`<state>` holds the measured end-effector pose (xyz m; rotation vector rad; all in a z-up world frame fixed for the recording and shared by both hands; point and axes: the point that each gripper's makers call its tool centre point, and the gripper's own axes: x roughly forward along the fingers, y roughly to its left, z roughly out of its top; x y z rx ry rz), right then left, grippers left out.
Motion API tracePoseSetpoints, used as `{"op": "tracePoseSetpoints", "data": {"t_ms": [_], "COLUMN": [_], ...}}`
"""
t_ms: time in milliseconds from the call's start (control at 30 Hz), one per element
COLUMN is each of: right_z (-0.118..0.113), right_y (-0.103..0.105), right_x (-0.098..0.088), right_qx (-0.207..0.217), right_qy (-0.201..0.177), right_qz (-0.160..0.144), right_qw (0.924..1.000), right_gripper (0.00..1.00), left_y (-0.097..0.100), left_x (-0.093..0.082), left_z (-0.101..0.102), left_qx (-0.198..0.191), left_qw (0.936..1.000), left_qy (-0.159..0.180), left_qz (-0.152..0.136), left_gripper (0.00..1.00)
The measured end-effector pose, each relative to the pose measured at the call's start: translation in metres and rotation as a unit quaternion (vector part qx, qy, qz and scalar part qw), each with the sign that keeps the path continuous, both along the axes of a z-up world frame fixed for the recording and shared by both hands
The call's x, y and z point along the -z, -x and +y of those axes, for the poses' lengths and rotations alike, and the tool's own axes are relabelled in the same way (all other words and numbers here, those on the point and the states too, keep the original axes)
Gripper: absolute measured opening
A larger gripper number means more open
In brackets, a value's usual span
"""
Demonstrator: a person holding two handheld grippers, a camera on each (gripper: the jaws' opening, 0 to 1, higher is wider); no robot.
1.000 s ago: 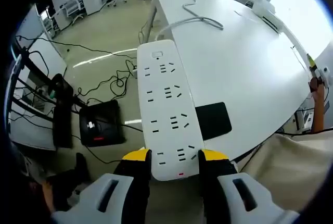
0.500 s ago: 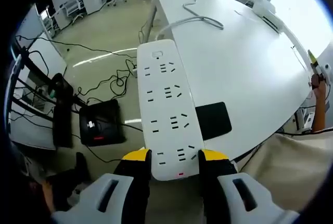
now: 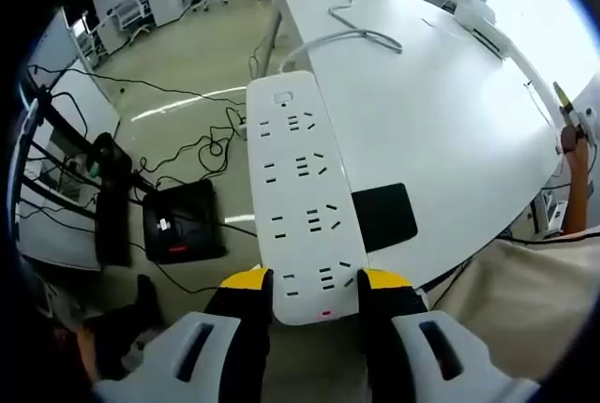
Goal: Pick up the power strip scattered on the table, fix it on the side mounting bracket of the table, and press the switch
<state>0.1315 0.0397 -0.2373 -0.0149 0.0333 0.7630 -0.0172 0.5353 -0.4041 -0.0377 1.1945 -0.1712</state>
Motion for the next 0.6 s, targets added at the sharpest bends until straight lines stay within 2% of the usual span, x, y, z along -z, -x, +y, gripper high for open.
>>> {"op": "tracePoseSetpoints", "data": {"t_ms": [600], "right_z": [0.020], "right_y": [-0.008], "right_x": [-0.010], "right_qx": [-0.022], "right_qy": [0.015], "right_qz": [-0.009], "right_qw": [0.9996], "right_gripper": [0.00], "left_y": [0.001], "left_x": [-0.001], "left_z": [-0.003], "left_qx": [0.001], "left_qw": [1.0000], "left_qy": [0.000], "left_qz": [0.000], "left_gripper": [0.41]}}
